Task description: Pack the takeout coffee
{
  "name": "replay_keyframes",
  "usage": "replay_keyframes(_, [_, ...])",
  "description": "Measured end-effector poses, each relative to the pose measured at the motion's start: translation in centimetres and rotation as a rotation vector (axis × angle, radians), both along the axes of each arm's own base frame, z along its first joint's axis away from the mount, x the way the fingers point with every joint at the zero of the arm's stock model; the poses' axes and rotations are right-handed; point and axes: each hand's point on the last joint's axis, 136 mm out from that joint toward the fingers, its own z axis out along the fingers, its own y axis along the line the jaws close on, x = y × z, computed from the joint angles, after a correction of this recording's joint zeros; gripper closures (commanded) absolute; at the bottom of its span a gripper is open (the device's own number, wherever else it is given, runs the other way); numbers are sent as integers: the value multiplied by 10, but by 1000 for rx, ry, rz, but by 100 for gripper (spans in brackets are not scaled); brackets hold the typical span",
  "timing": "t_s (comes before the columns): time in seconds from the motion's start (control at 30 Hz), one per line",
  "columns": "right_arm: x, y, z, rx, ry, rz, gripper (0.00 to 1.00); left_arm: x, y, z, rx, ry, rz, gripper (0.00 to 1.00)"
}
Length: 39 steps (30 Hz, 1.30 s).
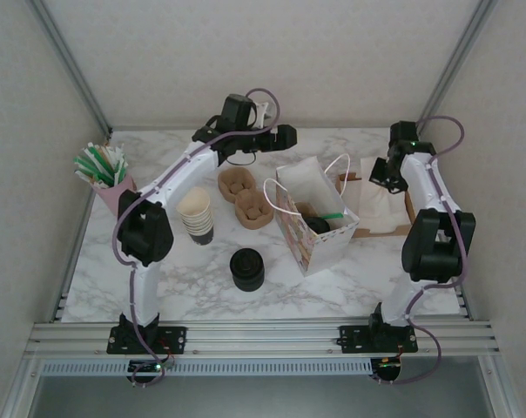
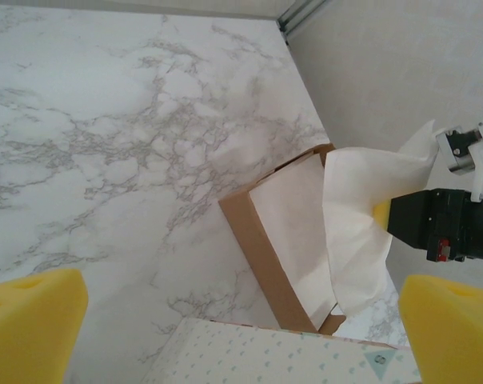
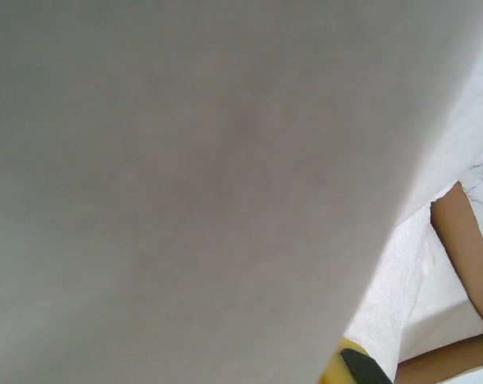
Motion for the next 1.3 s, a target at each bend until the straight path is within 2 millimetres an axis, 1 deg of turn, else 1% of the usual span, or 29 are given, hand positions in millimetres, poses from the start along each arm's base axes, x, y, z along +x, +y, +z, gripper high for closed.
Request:
replay_keyframes(0.13, [-5, 0, 25, -4, -76, 0, 100, -5, 6, 19, -18, -35, 23, 0])
replay_keyframes(0.37, [-17, 1, 83, -13, -239, 0, 100, -26, 20, 62, -50, -112, 63, 0])
replay_keyframes(0.53, [-32, 2, 117, -17, -327, 1, 100, -50, 27, 97, -72, -173, 81, 0])
replay_keyframes(0.67, [-49, 4, 140, -12, -372, 6, 100, -73, 30, 123, -91, -220, 84, 0])
replay_keyframes(0.8, [-67, 10, 162, 8, -414, 22, 100, -100, 24, 150, -119, -267, 62, 0])
replay_keyframes(0.97, [-92, 22, 199, 64, -504, 46, 100, -138, 11, 177, -157, -307, 10, 0])
replay_keyframes(1.13, [-115, 40, 235, 156, -588, 89, 100, -171, -2, 193, -187, -321, -42, 0])
replay_keyframes(1.3, [-134, 63, 253, 277, -631, 151, 100, -191, -11, 199, -199, -325, -74, 1])
